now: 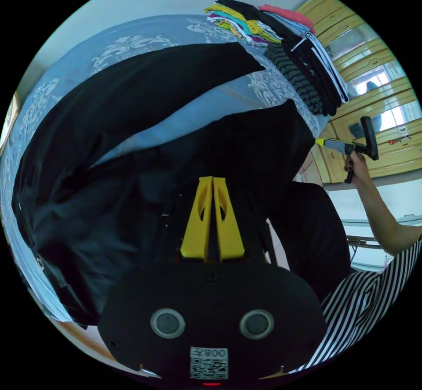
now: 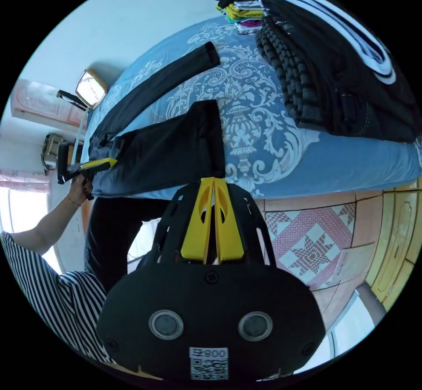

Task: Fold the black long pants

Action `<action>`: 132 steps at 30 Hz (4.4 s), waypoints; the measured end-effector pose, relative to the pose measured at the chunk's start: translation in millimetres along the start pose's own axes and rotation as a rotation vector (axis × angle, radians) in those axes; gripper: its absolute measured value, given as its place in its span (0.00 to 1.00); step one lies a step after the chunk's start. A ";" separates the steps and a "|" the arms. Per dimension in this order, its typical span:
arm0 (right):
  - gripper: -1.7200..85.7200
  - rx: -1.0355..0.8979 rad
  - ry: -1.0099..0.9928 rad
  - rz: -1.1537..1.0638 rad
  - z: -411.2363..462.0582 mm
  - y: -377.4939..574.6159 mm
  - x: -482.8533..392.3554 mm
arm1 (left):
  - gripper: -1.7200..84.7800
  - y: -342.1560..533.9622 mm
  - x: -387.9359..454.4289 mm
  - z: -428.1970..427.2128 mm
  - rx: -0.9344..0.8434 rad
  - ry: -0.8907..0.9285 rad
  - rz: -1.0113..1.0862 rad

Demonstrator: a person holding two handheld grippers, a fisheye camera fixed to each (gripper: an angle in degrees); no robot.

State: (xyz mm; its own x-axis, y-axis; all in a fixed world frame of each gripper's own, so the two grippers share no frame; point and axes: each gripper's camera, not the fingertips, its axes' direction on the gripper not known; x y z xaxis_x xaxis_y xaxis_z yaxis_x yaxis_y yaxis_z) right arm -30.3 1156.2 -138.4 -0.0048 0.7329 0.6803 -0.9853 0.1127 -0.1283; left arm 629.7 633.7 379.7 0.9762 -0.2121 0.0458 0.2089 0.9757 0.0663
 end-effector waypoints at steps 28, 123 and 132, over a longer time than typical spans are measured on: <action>0.03 -0.064 0.042 -0.132 36.8 -51.3 8.9 | 0.03 47.0 -29.7 -88.5 -0.015 0.079 0.114; 0.02 -0.152 0.291 -0.557 229.9 -377.2 -0.6 | 0.03 -193.7 -102.5 -358.2 0.207 -0.036 -0.034; 0.03 -0.239 0.219 -0.383 294.3 -436.0 32.8 | 0.06 -224.6 -101.3 -361.5 0.226 -0.023 -0.102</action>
State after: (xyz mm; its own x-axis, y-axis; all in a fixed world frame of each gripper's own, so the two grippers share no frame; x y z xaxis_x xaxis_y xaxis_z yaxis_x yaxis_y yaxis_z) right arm 348.9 933.6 152.2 0.4113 0.7296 0.5463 -0.8424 0.5332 -0.0780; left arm 505.0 456.1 -0.1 0.9487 -0.3124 0.0495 0.2853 0.9127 0.2925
